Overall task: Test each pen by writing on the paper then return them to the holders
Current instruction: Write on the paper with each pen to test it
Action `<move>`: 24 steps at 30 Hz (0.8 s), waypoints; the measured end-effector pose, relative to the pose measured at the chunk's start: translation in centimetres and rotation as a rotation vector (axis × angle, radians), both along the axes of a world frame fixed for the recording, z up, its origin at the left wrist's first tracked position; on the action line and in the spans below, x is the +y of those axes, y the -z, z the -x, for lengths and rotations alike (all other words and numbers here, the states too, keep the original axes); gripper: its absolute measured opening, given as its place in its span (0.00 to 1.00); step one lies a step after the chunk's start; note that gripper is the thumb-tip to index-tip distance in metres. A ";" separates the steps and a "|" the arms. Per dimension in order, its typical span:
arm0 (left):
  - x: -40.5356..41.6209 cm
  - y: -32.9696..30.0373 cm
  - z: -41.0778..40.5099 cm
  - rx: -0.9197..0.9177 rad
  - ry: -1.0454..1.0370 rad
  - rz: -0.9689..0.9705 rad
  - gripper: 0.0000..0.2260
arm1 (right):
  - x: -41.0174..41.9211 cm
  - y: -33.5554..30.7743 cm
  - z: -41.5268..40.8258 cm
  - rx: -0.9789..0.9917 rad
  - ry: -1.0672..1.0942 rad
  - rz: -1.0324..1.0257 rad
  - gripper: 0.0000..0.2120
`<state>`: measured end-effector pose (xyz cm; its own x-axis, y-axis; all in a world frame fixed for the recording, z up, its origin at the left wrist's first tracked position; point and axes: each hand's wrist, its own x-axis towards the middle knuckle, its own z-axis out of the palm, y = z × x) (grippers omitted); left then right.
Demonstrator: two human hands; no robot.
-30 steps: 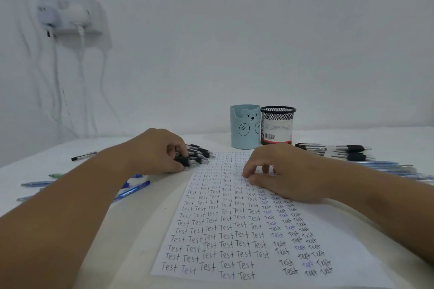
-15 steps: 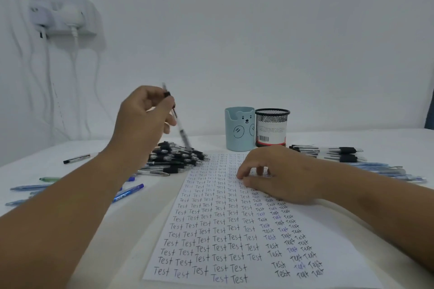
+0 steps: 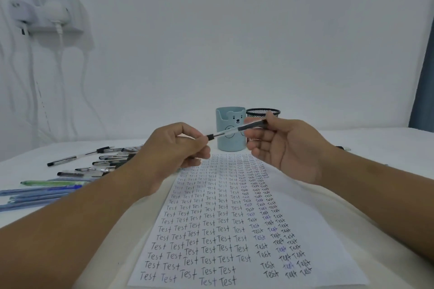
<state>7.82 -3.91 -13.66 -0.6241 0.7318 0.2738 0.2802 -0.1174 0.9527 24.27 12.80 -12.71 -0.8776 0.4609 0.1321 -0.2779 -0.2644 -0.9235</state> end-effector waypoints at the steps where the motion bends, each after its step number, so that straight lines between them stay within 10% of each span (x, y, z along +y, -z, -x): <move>1: 0.0 0.1 -0.2 0.037 -0.003 0.021 0.04 | 0.2 0.0 -0.1 -0.017 -0.056 0.015 0.22; 9: 0.0 0.6 -1.0 0.154 0.041 0.036 0.05 | 0.9 0.3 -0.6 -0.003 -0.170 -0.034 0.17; 15: 0.5 0.5 -2.1 0.177 0.081 0.071 0.05 | 0.5 0.6 0.0 0.000 -0.118 -0.170 0.34; 20: 0.5 0.6 -2.8 0.299 0.182 0.180 0.08 | 0.0 1.5 0.7 -0.062 0.035 -0.393 0.12; 24: 0.1 1.1 -1.8 0.506 0.170 0.365 0.12 | 1.5 1.3 0.7 -0.033 0.282 -0.293 0.13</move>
<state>9.61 -3.78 -14.73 -0.3501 0.9109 0.2184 0.7115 0.1069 0.6945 23.61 14.29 -14.04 -0.7285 0.6309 0.2671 -0.2704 0.0934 -0.9582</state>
